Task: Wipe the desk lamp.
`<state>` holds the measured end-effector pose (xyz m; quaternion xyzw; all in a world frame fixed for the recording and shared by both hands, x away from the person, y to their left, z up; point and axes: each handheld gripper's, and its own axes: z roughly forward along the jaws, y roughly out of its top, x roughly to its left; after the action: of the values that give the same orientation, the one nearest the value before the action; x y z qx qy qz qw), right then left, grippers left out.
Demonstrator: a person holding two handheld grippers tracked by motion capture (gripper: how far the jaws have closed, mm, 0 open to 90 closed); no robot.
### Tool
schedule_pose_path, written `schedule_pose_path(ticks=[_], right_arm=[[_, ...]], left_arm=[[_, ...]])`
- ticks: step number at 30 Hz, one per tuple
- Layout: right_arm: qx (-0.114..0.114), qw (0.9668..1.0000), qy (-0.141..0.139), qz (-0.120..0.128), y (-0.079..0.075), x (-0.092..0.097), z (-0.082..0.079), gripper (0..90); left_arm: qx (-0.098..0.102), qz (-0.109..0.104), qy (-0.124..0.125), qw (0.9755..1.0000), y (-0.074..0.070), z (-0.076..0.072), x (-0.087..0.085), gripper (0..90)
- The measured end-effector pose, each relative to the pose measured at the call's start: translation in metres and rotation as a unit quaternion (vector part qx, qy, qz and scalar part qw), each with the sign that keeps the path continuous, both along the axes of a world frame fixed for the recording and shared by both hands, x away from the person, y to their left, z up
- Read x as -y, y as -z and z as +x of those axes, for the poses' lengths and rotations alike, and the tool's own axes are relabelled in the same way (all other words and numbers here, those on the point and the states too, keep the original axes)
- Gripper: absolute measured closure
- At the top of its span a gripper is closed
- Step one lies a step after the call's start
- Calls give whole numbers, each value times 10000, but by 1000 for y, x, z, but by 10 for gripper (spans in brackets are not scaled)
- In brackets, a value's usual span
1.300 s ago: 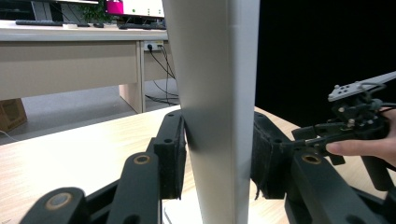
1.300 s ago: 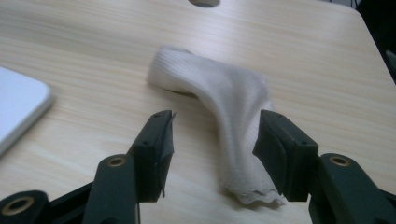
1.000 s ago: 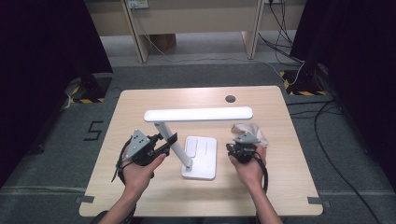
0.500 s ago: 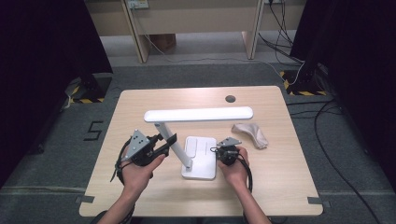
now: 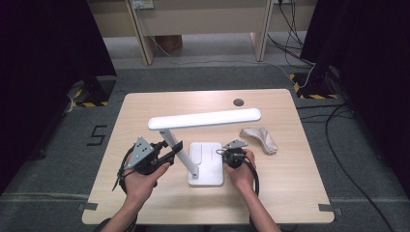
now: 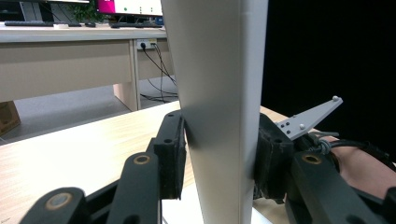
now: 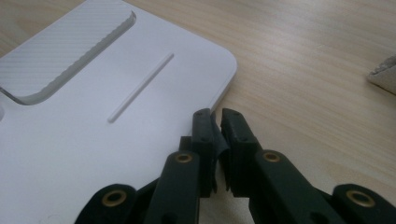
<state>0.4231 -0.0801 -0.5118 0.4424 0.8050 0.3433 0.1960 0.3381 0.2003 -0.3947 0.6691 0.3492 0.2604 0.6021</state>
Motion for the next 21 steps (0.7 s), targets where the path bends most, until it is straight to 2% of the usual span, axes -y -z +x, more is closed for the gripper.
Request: schedule_pose_path(ticks=[6, 9, 13, 15, 21], right_arm=[[9, 10000, 41, 18, -2, 2, 0, 769], [44, 10000, 63, 13, -5, 5, -2, 750], [70, 9999, 88, 17, -8, 11, -5, 726], [23, 9999, 120, 24, -9, 15, -7, 718], [80, 9997, 215, 53, -11, 30, -15, 702]], left_arm=[[-17, 78, 97, 9999, 0, 0, -3, 564], [-144, 154, 209, 9996, 2, -2, -7, 510], [-223, 243, 342, 9989, 8, -9, -12, 459], [-222, 308, 373, 9986, 12, -13, -15, 441], [-337, 376, 427, 9978, 25, -17, -25, 411]])
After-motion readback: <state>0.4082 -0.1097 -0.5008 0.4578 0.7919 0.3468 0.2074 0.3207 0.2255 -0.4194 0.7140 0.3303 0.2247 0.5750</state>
